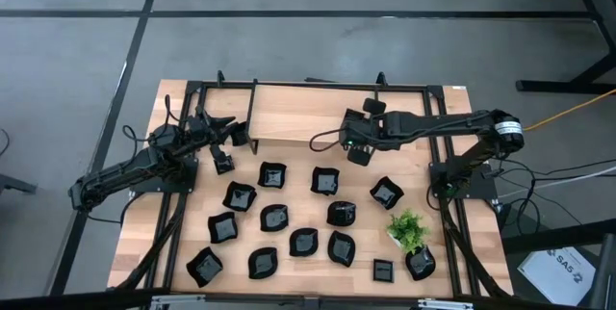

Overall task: Pick & Place Mini shaped plates
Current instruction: Put the square plate on the shelf, then put the distorted square plate on the shelf

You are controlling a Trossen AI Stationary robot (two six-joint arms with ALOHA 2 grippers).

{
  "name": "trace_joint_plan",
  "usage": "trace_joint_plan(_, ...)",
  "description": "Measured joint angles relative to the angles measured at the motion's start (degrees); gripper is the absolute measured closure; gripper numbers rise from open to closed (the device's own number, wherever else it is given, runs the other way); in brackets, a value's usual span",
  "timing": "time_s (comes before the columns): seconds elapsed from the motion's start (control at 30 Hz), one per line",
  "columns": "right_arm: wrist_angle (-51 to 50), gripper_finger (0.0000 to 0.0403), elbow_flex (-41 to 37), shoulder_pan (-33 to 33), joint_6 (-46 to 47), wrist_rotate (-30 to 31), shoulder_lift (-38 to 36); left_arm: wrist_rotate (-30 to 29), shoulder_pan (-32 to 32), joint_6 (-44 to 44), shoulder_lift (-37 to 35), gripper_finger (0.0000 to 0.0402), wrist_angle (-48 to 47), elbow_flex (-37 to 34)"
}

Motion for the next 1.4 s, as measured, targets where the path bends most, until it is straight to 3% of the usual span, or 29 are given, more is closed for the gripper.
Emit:
trace_joint_plan(0.3,0.0,0.0366,0.0,0.0,-0.5,-1.2,0.0,0.0,0.0,0.0,0.0,0.0315,0.0,0.0)
trace_joint_plan(0.53,0.0,0.0352,0.0,0.0,-6.3,-2.0,0.0,0.0,0.0,0.0,0.0,0.0315,0.0,0.0)
trace_joint_plan(0.83,-2.2,0.0366,3.0,1.5,-4.5,-2.0,0.0,0.0,0.0,0.0,0.0,0.0315,0.0,0.0)
trace_joint_plan(1.13,-7.8,0.0383,10.5,5.8,10.0,-11.3,-0.1,0.0,0.0,0.0,0.0,0.0315,0.0,0.0)
trace_joint_plan(1.4,-12.8,0.0337,11.0,11.5,26.7,-16.7,-0.1,0.0,0.0,0.0,0.0,0.0315,0.0,0.0)
